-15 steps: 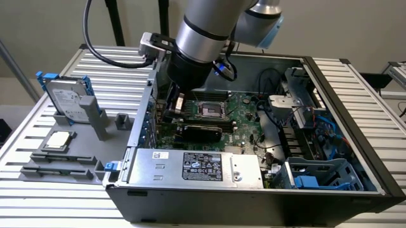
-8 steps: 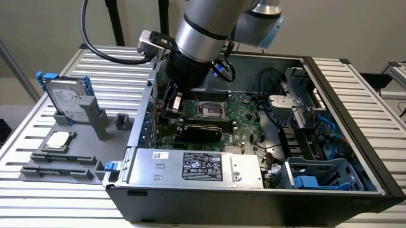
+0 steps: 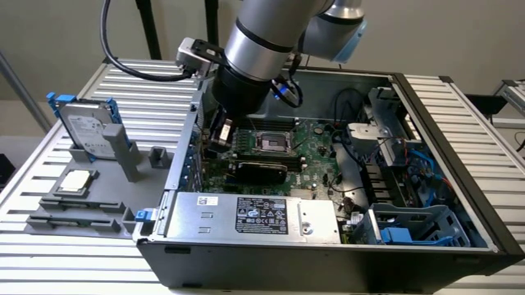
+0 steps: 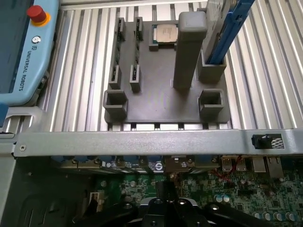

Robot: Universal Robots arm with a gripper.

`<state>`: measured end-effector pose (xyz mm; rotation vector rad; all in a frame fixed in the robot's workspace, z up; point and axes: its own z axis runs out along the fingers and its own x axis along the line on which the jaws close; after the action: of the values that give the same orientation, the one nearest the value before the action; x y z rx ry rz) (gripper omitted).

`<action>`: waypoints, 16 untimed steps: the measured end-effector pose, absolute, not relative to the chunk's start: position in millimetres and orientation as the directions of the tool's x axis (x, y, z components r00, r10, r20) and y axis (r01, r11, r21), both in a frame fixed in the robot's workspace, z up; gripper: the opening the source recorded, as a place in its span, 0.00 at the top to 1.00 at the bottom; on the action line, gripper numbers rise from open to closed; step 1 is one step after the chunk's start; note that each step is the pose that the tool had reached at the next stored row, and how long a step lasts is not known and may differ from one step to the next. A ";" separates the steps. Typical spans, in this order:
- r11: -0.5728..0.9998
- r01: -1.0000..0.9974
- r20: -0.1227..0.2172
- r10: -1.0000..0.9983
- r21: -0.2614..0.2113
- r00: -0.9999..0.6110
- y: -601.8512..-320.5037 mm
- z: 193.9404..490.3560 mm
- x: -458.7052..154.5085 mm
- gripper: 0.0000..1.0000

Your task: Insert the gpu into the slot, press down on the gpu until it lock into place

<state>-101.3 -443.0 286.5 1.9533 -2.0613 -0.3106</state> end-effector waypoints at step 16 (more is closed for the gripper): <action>0.145 -0.925 0.060 -0.989 0.351 -0.133 -443.0 286.5 -105.5 0.89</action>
<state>-105.5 -443.0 286.5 1.8597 -2.1489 -0.3327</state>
